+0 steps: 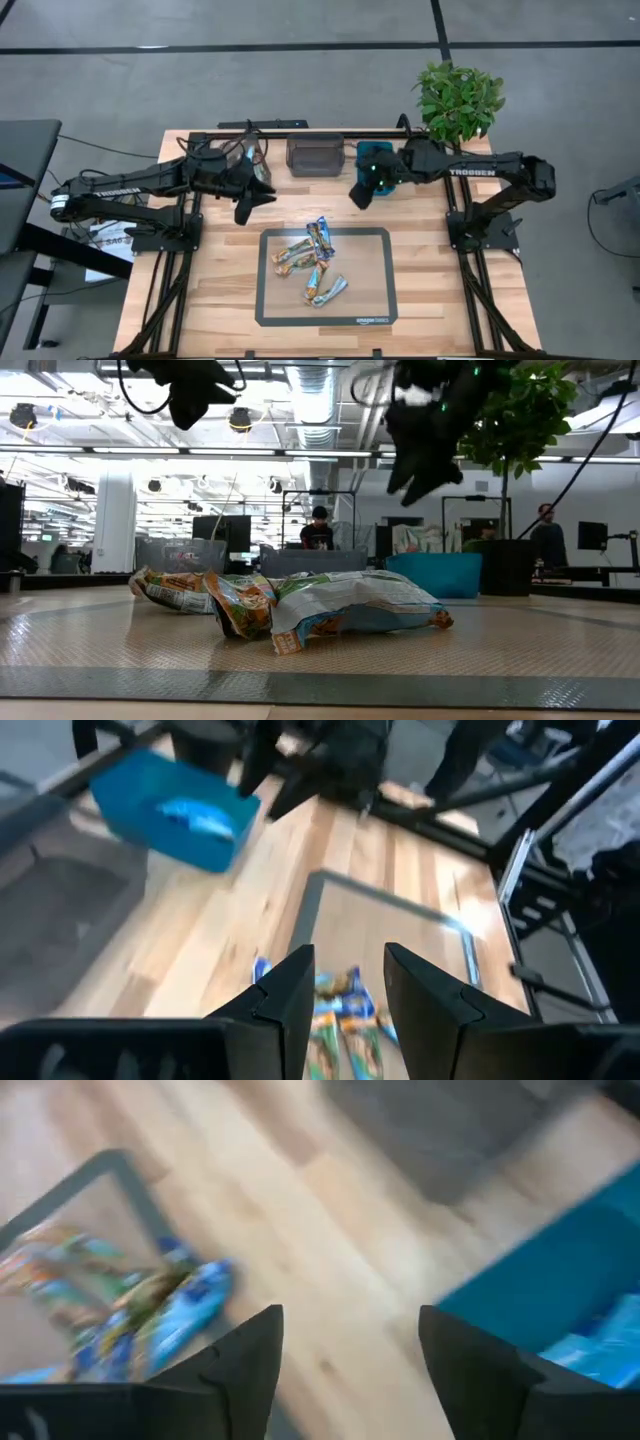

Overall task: Pick and place Granola Bars by type
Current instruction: Put the blue granola bar into the blue bin

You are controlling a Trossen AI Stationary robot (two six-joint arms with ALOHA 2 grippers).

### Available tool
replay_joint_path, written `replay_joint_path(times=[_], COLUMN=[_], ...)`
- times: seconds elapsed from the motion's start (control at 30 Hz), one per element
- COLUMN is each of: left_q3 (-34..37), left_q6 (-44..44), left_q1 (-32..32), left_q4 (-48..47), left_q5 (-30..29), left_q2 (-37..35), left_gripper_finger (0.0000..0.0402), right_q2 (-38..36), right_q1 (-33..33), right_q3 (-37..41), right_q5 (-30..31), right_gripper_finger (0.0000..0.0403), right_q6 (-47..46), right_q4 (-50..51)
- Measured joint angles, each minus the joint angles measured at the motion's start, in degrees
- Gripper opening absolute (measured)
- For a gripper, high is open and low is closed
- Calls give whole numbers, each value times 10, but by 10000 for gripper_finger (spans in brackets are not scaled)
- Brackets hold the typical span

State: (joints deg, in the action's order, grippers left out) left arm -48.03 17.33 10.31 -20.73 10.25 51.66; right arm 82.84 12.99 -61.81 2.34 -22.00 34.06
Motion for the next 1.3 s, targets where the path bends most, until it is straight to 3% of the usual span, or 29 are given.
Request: replay_joint_path(times=[0.47,0.8,1.3], left_q3=[0,-1,-1], left_q6=[14,29,26], left_q1=[-32,-58,-66], left_q4=[-82,-132,-159], left_q5=[0,2,-4], left_q2=[0,-5,-11], left_gripper_finger=[114,114,114], right_q2=[53,180,330], right_q1=[-139,-195,-188], right_q3=[-58,-121,-206], right_q5=[-12,-39,-38], right_gripper_finger=[181,178,181], right_q6=[-2,-28,-41], right_q4=[41,15,27])
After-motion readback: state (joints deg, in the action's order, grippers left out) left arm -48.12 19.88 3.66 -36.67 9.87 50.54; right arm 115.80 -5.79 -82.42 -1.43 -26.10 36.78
